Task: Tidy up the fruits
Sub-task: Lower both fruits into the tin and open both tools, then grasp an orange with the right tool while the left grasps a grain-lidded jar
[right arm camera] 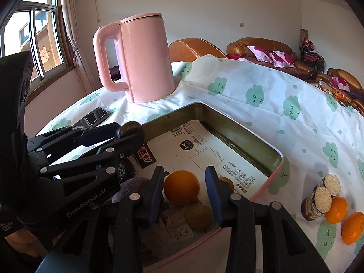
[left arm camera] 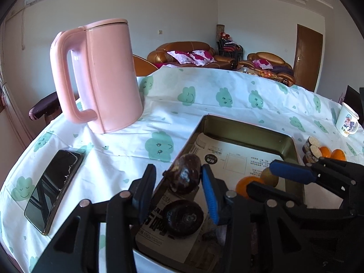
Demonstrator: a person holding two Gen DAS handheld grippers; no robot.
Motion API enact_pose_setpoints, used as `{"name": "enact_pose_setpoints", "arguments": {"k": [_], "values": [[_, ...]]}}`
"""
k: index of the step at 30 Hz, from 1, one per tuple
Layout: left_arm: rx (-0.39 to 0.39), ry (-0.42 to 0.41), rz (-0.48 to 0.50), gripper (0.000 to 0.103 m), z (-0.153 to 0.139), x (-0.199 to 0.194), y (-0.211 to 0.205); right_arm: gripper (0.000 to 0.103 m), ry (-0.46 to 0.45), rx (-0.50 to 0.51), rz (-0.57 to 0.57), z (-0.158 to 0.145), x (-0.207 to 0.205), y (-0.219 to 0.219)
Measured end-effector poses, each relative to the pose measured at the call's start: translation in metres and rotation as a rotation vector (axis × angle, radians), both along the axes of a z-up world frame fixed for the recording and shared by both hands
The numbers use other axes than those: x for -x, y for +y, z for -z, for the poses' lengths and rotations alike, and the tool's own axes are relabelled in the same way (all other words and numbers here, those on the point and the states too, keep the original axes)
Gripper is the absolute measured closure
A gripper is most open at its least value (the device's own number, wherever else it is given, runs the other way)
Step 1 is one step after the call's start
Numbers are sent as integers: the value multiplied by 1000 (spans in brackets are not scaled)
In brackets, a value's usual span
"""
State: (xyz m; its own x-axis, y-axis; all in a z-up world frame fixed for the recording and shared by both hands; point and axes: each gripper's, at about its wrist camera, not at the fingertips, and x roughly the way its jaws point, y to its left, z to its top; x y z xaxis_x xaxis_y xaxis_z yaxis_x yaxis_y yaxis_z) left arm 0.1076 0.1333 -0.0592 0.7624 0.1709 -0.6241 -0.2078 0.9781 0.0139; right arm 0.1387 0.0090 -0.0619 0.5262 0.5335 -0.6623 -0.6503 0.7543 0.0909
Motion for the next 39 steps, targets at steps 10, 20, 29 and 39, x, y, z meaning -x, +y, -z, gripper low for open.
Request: {"name": "enact_pose_setpoints", "arguments": {"k": [10,20,29,39], "values": [[-3,-111,89,12,-34,18,-49,37,-111,-21,117,-27,15,-86],[-79,-60,256,7,-28,-7,-150,37,-124,175,471,-11,-29,-186],[-81,45,317,7,-3,-46,-185,37,-20,158,494,11,-49,-207],[-86,68,359,10,3,-58,-201,54,48,117,444,18,-56,-205]]}}
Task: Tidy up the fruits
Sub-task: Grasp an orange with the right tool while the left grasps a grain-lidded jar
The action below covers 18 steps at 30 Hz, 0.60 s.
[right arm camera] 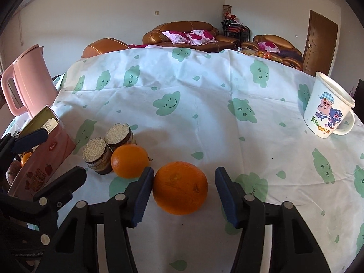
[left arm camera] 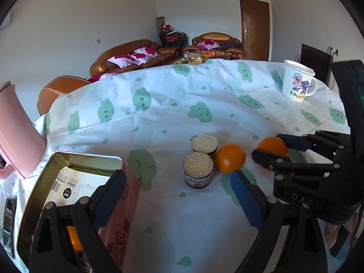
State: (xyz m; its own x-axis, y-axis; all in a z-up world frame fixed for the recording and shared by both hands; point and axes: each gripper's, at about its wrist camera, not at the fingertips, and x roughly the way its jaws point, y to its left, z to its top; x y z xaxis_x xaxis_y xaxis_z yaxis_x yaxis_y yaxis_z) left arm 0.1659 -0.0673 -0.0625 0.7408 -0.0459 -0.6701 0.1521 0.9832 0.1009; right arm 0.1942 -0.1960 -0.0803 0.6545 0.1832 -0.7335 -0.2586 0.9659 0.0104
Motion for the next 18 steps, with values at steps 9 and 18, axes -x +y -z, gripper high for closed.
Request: {"name": "enact_pose_setpoints", "arguments": {"k": [9,18], "values": [[15,85,30,34,16,-20,-5,55,-20,-45,25,-4,3,-10],[35,109,50,67,20,-29,-8,55,13,-73,12,-1,-1,-12]]}}
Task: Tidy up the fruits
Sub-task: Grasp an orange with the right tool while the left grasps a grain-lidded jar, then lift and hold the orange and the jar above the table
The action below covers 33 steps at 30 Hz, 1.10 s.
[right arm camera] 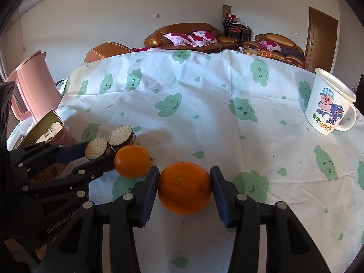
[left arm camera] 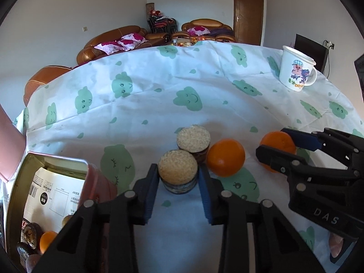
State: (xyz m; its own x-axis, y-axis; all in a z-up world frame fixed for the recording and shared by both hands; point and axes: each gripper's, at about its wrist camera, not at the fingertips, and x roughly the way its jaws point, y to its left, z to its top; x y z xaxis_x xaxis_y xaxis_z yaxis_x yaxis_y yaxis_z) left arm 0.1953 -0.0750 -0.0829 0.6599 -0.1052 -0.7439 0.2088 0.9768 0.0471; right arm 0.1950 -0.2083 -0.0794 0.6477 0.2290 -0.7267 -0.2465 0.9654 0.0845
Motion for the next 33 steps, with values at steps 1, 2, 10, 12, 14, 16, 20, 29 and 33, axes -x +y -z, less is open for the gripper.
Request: {"name": "enact_pose_setpoints", "arguments": {"k": [1,2,10,12,14,16,20,29,33], "values": [[4,1,0,67,0,0,1,55,-2,-1,5,0,0,-1],[9,1,1,67,0,0,1,55,-4,-4,5,0,1,-1],[55,-36,-12,67,-7,7,9,55,-74,-40,-23,-10,12,-3],[57,-59,-16,67,-10,10,10,55,-83,-50,-31,-11,13,-4],[53,-84,-21,67,-13,14,10,55,-93,-51,-32,-13,14,-4],[52,-109,-26,67,-15,17,11,55,-108,-53,-34,-15,16,-3],[59,-148,-37,67,-20,23,14,55,-139,-57,-37,-18,21,-3],[61,-211,-73,67,-27,32,19,55,-197,-72,-39,-24,31,-6],[58,-233,-83,67,-28,36,20,55,-220,-82,-37,-27,34,-8]]}}
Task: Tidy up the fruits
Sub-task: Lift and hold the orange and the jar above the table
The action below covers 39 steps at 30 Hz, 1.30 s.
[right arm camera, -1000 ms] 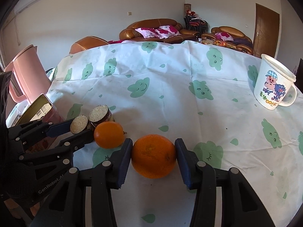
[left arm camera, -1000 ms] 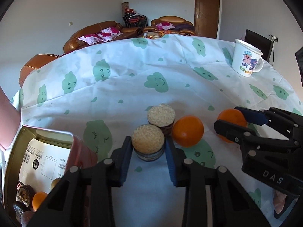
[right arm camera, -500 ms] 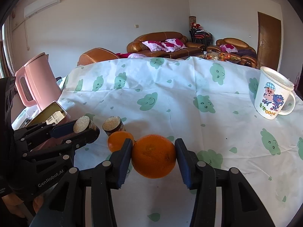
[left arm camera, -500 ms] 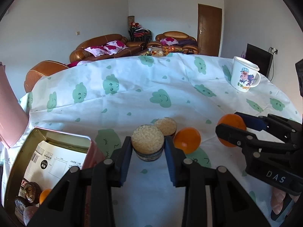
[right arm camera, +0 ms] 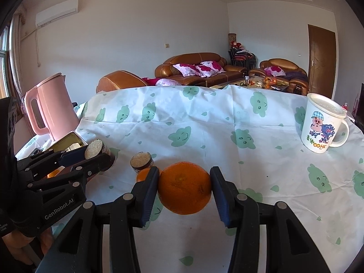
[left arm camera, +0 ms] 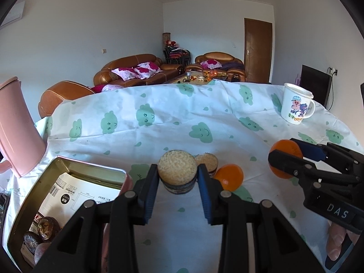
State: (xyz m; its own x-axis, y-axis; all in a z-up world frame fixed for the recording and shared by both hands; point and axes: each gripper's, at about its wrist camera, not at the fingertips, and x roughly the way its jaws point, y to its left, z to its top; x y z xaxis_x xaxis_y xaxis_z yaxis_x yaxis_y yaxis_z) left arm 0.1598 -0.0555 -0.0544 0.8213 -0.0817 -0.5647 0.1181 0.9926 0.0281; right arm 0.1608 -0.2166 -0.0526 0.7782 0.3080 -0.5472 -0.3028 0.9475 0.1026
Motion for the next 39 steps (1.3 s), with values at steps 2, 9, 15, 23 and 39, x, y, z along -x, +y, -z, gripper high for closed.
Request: {"name": "enact_pose_setpoints", "arguments": {"k": [2,9,15,23,39], "values": [[-2,-12,-5,67,-1,2,0,55,-11,-3,1,-1,2,-1],[-24,-60,-7,67,-6,10,-3,55,-51,-3,3,-4,8,-1],[-19,-80,-19,67,-8,14,-2,55,-88,6,5,-8,14,1],[-29,-133,-36,67,-12,26,-3,55,-174,27,5,-14,29,5],[-16,-173,-56,67,-16,36,0,55,-206,23,-4,-17,40,5]]}}
